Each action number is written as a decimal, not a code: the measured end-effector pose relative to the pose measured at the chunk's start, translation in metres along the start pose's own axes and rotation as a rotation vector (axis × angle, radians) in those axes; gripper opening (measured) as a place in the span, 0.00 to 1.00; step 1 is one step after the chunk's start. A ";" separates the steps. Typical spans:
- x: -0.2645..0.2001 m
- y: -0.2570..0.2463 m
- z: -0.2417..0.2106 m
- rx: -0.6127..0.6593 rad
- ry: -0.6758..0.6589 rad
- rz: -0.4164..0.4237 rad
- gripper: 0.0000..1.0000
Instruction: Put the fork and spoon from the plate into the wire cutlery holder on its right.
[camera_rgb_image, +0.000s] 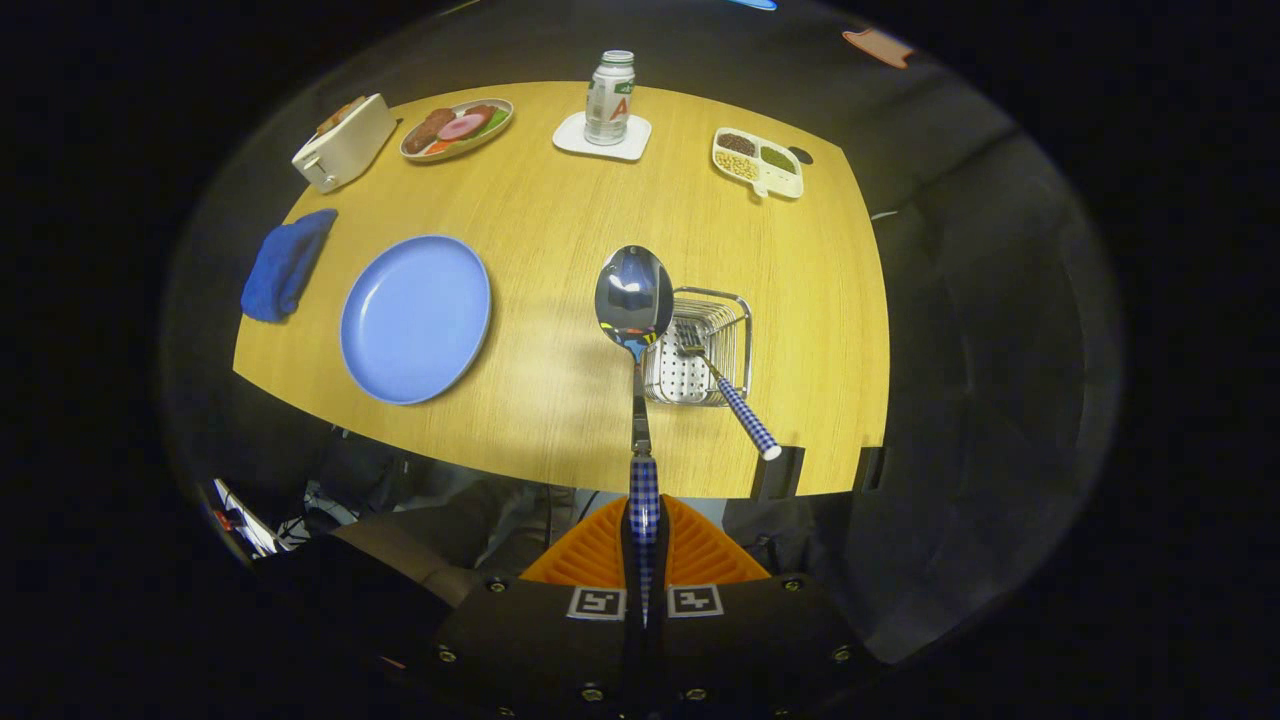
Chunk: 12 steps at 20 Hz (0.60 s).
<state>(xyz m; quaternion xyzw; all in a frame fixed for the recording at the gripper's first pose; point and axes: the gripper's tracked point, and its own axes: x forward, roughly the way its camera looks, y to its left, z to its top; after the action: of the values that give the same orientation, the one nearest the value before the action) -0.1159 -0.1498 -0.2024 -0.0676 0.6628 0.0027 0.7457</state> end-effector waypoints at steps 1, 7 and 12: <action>0.002 -0.006 -0.001 0.004 0.009 -0.010 0.01; 0.023 -0.027 0.000 -0.006 0.090 -0.032 0.01; 0.041 -0.034 -0.002 -0.011 0.170 -0.033 0.01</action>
<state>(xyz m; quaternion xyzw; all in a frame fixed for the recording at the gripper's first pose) -0.1094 -0.1872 -0.2398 -0.0827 0.7224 -0.0118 0.6864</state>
